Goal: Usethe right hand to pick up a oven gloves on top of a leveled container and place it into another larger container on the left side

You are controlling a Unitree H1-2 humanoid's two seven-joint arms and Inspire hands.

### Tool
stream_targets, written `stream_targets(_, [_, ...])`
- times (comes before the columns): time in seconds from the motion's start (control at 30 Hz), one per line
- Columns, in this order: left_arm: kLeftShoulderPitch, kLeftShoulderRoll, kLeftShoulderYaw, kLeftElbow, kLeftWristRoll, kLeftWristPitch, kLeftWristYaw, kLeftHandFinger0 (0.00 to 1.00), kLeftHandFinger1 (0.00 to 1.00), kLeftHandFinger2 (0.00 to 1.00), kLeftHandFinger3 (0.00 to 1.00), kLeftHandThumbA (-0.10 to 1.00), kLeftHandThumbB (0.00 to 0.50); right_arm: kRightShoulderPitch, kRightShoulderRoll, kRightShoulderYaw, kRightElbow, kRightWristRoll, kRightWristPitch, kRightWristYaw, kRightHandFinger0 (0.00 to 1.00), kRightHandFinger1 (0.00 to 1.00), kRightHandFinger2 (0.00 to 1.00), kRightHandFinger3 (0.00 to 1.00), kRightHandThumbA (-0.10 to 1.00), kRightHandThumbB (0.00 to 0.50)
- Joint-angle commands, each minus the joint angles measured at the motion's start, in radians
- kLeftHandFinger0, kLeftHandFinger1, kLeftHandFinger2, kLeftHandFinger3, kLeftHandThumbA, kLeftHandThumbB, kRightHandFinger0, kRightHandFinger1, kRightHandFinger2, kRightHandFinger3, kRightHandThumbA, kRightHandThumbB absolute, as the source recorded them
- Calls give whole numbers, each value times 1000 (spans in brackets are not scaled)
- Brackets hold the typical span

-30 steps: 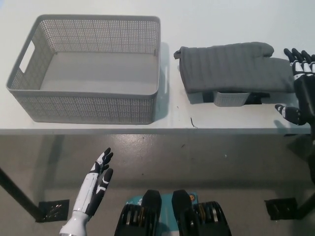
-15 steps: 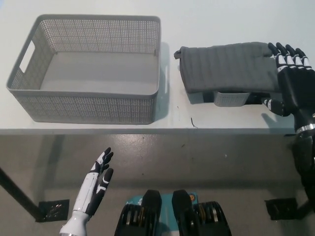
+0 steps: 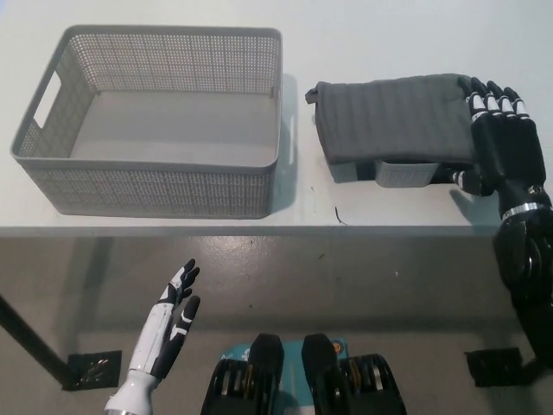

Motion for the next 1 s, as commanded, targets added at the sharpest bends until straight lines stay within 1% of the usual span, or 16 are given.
stream_targets(0.0, [-18, 1, 3, -19, -2, -38, 16, 1000, 1000, 1000, 1000, 1000, 91, -76, -3, 13, 36, 0, 19, -39, 1000, 1000, 1000, 1000, 1000, 363])
stream_targets(0.27, [-20, 1, 3, -22, -6, -41, 14, 1000, 1000, 1000, 1000, 1000, 85, -143, -14, 45, 160, 4, 17, -66, 1000, 1000, 1000, 1000, 1000, 358])
stream_targets(0.37, [-21, 3, 4, -24, -3, -39, 14, 1000, 1000, 1000, 1000, 1000, 89, -195, -13, 39, 277, 25, -87, -233, 1000, 1000, 1000, 1000, 1000, 332])
stream_targets(0.4, [-20, 3, 3, -26, -1, -37, 14, 1000, 1000, 1000, 1000, 1000, 90, -220, -5, 27, 345, 41, -163, -369, 1000, 1000, 1000, 1000, 915, 337])
stream_targets(0.43, [-20, 3, 3, -28, -2, -36, 13, 1000, 1000, 1000, 1000, 1000, 91, -234, 0, 20, 383, 49, -203, -445, 1000, 1000, 1000, 1000, 869, 340])
stream_targets(0.47, [-17, 0, 1, -23, 4, -44, 17, 1000, 1000, 1000, 1000, 1000, 90, -248, 10, 5, 437, 52, -270, -607, 633, 653, 759, 883, 646, 348])
stream_targets(0.5, [-17, -2, 1, -18, 2, -49, 19, 1000, 1000, 1000, 1000, 1000, 90, -268, 22, -4, 491, 56, -304, -716, 261, 393, 506, 593, 485, 347])
stream_targets(0.53, [-17, -2, 1, -17, -1, -48, 17, 1000, 1000, 1000, 1000, 1000, 89, -280, 27, -1, 508, 50, -325, -775, 10, 194, 342, 364, 337, 289])
stream_targets(0.57, [-17, -2, 2, -18, -3, -48, 15, 1000, 1000, 1000, 1000, 1000, 89, -287, 28, 2, 515, 45, -339, -808, 2, 134, 335, 310, 290, 264])
stream_targets(0.6, [-21, -1, 4, -20, -3, -45, 16, 1000, 1000, 1000, 1000, 1000, 89, -302, 30, 7, 530, 43, -352, -830, 0, 140, 379, 317, 263, 256])
stream_targets(0.63, [-24, -3, 6, -20, -11, -43, 14, 1000, 1000, 1000, 1000, 1000, 95, -308, 33, 0, 525, 54, -375, -828, 0, 37, 329, 245, 229, 184])
stream_targets(0.67, [-25, -2, 4, -18, -5, -42, 15, 1000, 1000, 1000, 1000, 1000, 102, -308, 34, -4, 520, 62, -390, -825, 0, 20, 322, 251, 222, 166])
stream_targets(0.77, [-27, 2, 0, -18, 9, -44, 16, 1000, 1000, 1000, 1000, 1000, 97, -305, 35, -6, 516, 73, -419, -832, 0, 0, 299, 276, 213, 135])
stream_targets(0.8, [-27, 2, 1, -18, 10, -44, 17, 1000, 1000, 1000, 1000, 1000, 98, -306, 34, -5, 521, 76, -436, -844, 0, 0, 301, 287, 173, 133])
stream_targets(0.83, [-27, 2, 1, -16, 9, -48, 18, 1000, 1000, 1000, 1000, 1000, 96, -305, 35, -8, 521, 82, -444, -843, 0, 3, 311, 298, 198, 116])
stream_targets(0.97, [-28, 0, 2, -15, 3, -50, 16, 1000, 1000, 1000, 1000, 1000, 96, -300, 30, -4, 503, 79, -451, -856, 0, 19, 342, 349, 174, 92])
